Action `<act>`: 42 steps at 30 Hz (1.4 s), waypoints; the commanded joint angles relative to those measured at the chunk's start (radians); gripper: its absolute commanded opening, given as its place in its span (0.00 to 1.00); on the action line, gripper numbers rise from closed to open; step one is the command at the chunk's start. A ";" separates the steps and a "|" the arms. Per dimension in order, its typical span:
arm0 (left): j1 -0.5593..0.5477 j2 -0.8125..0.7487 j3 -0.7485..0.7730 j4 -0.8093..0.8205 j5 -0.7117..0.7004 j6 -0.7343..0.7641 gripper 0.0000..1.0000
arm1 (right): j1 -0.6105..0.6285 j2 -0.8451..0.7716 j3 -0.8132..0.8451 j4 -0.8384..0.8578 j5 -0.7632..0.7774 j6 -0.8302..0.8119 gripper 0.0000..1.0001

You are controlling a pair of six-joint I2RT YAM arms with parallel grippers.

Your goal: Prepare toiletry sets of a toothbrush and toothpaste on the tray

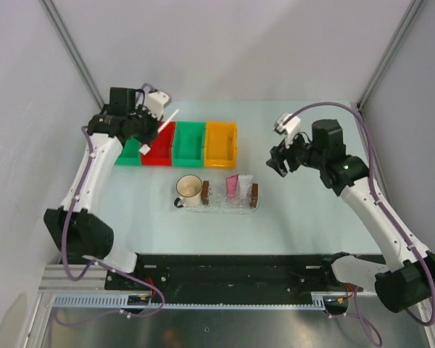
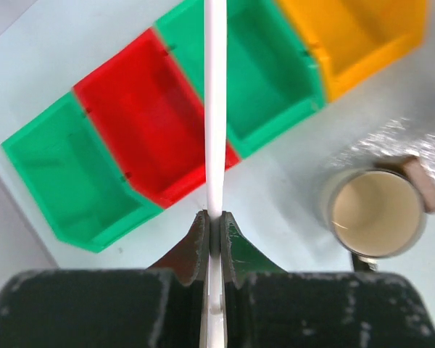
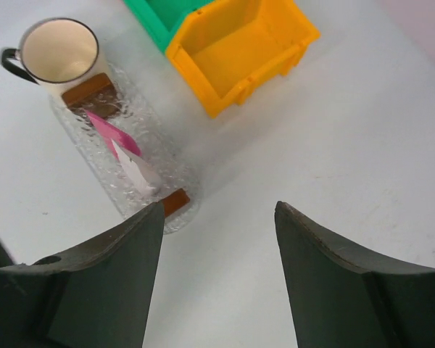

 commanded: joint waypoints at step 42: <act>-0.445 -0.108 -0.001 -0.282 0.549 0.069 0.00 | 0.787 0.210 0.076 0.186 0.950 -0.684 0.23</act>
